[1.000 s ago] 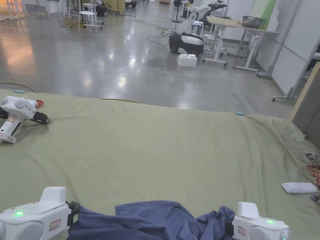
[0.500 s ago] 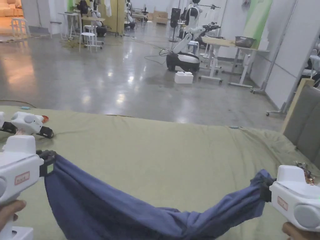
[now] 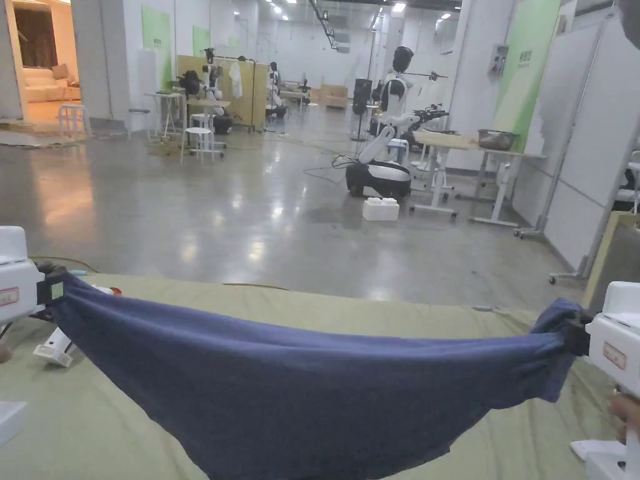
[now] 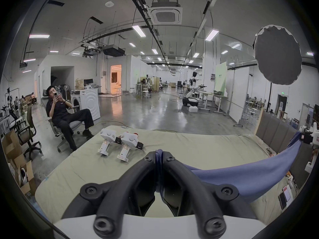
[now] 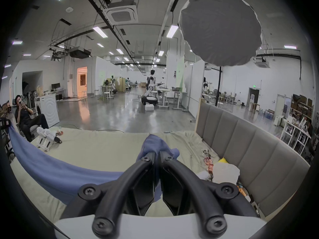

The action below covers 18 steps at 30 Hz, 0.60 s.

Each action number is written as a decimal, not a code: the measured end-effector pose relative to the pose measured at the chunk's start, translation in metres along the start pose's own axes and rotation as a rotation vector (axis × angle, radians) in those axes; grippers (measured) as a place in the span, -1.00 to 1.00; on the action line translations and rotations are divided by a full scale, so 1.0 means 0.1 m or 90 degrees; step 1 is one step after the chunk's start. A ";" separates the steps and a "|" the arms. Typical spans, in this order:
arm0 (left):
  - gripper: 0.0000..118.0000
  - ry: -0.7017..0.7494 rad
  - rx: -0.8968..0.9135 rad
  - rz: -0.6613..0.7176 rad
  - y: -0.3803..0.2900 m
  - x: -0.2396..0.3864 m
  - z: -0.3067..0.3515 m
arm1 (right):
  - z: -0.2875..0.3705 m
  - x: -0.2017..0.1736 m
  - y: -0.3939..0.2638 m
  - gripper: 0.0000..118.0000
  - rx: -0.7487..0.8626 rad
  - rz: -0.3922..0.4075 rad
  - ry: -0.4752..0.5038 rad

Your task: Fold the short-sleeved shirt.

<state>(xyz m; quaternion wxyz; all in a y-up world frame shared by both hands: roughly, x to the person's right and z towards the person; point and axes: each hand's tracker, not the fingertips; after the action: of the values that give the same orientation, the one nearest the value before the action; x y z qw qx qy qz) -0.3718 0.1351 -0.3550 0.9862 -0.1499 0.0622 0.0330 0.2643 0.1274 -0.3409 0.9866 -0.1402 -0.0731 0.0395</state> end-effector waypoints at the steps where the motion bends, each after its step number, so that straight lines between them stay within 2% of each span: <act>1: -0.95 0.001 0.003 -0.008 0.03 0.01 -0.03 | -0.02 -0.05 0.06 -0.94 0.004 0.005 -0.001; 4: -0.95 0.006 -0.003 -0.012 0.12 0.06 -0.18 | -0.21 -0.12 0.22 -0.94 0.012 0.031 -0.018; 12: -0.95 0.014 0.012 0.004 0.56 0.05 -0.47 | -0.46 -0.24 0.82 -0.94 0.042 0.011 -0.020; 18: -0.95 0.022 0.044 -0.002 0.96 0.05 -0.50 | -0.52 -0.23 1.26 -0.94 0.080 0.018 -0.039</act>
<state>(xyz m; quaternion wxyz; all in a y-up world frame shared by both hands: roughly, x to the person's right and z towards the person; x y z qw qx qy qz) -0.3806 0.2119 -0.4310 0.9896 -0.1160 0.0801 0.0271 0.2419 0.2315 -0.4286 0.9902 -0.0779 -0.0984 0.0621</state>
